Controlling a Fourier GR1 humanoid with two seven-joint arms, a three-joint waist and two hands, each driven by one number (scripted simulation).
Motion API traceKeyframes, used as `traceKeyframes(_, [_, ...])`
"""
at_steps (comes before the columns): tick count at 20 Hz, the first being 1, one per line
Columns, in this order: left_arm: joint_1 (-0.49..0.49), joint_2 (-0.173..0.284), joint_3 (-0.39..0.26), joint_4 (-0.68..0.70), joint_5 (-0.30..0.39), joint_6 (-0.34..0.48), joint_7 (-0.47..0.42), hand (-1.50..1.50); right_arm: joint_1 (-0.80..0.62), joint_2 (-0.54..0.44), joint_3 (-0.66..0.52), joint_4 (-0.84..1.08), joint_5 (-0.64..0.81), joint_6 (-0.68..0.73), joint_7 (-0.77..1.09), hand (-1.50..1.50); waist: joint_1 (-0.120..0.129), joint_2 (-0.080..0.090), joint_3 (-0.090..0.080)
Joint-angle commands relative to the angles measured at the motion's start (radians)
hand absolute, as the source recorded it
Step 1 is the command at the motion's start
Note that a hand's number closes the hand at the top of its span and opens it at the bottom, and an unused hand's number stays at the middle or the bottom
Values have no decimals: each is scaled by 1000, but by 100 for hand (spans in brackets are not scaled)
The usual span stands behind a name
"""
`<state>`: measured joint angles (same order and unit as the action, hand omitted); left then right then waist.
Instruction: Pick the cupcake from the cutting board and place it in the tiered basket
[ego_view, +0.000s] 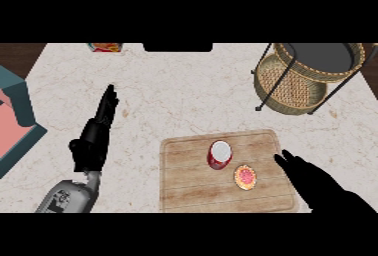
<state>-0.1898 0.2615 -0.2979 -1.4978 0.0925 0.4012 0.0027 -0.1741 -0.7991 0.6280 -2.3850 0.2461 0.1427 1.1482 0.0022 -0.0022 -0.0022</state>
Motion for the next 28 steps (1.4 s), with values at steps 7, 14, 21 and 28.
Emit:
traceKeyframes(7, [8, -3, -6, -87, -29, -21, 61, 0, -116, 146, 161, 96, 234, 106, 165, -150, 7, -1, 1])
traceKeyframes(14, [58, -34, 8, -17, -52, -19, -43, 0, -6, 151, 108, 176, 323, 68, 93, -150, -3, 1, 1])
traceKeyframes(21, [0, -38, 49, -59, -52, -42, 65, 0, 116, 137, 7, 192, 297, 82, -48, -150, -5, 2, 2])
traceKeyframes(28, [48, -88, 49, -89, -115, -51, 57, 0, 132, 302, 40, 253, 434, 97, -126, -150, -3, 1, 2])
